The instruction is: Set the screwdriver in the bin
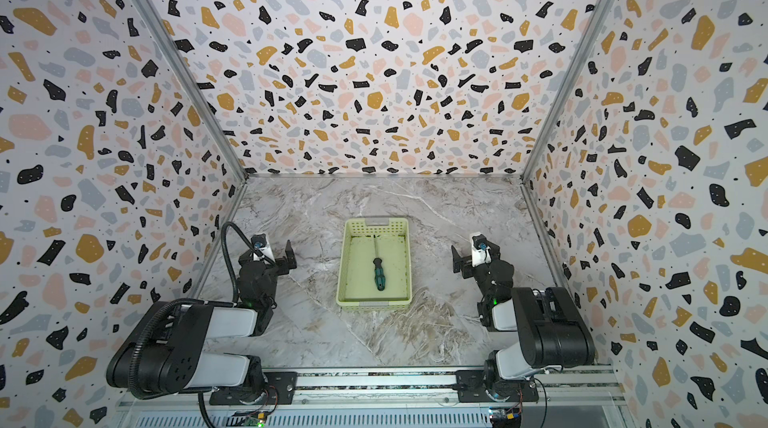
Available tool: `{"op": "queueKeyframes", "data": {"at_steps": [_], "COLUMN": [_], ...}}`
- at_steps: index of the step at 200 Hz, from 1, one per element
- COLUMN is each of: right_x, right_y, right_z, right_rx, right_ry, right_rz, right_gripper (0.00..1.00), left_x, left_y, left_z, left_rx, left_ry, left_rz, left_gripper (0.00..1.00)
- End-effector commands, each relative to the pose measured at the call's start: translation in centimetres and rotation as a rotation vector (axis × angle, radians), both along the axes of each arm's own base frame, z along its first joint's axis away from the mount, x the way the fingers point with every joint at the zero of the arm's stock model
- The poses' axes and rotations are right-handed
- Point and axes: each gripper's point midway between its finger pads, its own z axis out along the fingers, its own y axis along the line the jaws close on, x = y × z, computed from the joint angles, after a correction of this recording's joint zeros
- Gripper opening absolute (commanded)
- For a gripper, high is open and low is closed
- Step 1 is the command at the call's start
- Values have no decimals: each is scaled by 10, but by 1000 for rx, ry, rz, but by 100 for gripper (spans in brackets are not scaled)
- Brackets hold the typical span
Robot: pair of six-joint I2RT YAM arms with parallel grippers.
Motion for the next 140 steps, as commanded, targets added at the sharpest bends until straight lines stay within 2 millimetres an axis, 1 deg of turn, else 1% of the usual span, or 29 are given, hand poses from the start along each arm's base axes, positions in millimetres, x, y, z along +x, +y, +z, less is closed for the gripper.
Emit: {"op": "queueKeyframes", "data": {"at_steps": [1, 85, 94, 108, 140], "right_x": [4, 4, 6, 14, 14], "right_y": [1, 1, -5, -27, -27], "right_z": [5, 5, 4, 3, 3], "right_rx": [14, 15, 22, 54, 49], "right_ry": [-7, -7, 0, 19, 20], "right_rz": [8, 6, -30, -169, -177], "right_gripper": [99, 99, 99, 99, 99], "left_x": [0, -1, -1, -1, -1], "left_y": [4, 6, 6, 6, 6], "left_z": [10, 10, 10, 9, 9], "left_rx": [-7, -5, -4, -4, -3], "left_ry": [-50, -48, -48, -48, -46], "left_rz": [18, 32, 34, 36, 40], "left_gripper": [100, 100, 99, 100, 100]}}
